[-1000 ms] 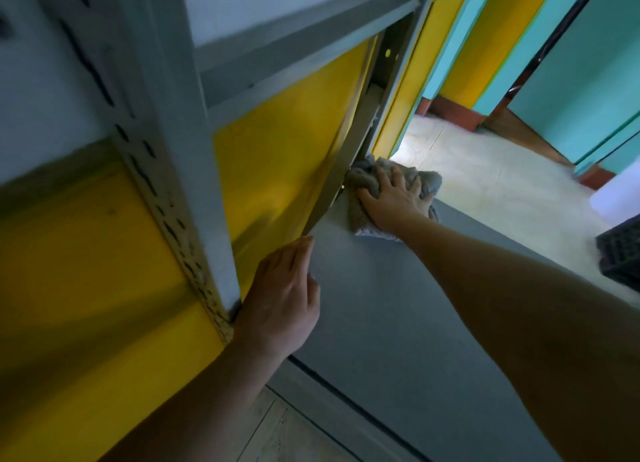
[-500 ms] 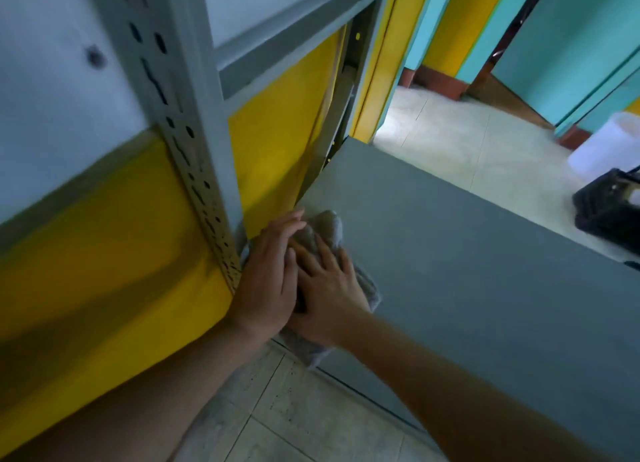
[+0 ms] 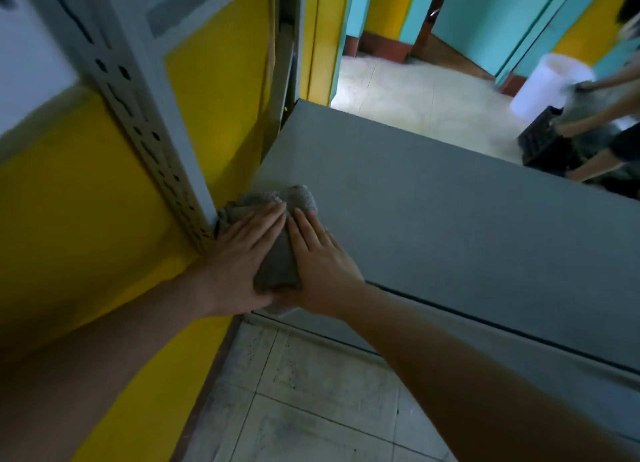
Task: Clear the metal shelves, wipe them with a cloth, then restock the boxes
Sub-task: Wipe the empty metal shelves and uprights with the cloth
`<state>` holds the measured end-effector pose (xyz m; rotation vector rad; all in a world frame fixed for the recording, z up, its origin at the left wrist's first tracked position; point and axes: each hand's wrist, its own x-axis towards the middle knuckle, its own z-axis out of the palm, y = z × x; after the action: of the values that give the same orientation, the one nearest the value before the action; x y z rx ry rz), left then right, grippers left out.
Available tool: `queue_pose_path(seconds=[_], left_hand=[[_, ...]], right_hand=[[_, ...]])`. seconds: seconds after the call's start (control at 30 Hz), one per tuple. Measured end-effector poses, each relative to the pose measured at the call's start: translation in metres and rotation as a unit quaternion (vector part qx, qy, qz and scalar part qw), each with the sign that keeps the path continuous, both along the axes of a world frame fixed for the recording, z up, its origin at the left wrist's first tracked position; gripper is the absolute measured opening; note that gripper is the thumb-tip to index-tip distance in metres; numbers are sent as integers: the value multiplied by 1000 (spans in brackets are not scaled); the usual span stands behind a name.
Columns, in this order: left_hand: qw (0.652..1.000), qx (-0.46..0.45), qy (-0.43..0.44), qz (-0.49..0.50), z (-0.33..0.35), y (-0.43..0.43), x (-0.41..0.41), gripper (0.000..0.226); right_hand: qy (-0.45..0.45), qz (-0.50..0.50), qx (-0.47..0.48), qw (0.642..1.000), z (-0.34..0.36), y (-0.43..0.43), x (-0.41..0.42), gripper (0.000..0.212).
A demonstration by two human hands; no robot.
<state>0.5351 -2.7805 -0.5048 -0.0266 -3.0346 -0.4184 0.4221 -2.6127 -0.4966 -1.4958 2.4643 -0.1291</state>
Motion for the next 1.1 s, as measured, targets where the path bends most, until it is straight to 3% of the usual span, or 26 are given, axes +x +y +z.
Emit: queue_pose_path(seconds=[0.13, 0.4, 0.6, 0.9, 1.1], left_hand=[[998, -53, -8, 19, -13, -13, -7, 121], [991, -109, 3, 75, -9, 35, -3, 106], [983, -173, 50, -33, -9, 204, -65, 107], [974, -137, 95, -152, -22, 515, -188, 98], [970, -118, 77, -196, -21, 676, -240, 97]], right_hand=[[39, -21, -7, 999, -3, -17, 8, 111], [56, 10, 1, 998, 9, 37, 8, 85], [135, -49, -13, 990, -8, 223, -34, 87], [191, -133, 28, 972, -16, 557, -118, 87], [171, -236, 47, 955, -15, 711, -143, 85]])
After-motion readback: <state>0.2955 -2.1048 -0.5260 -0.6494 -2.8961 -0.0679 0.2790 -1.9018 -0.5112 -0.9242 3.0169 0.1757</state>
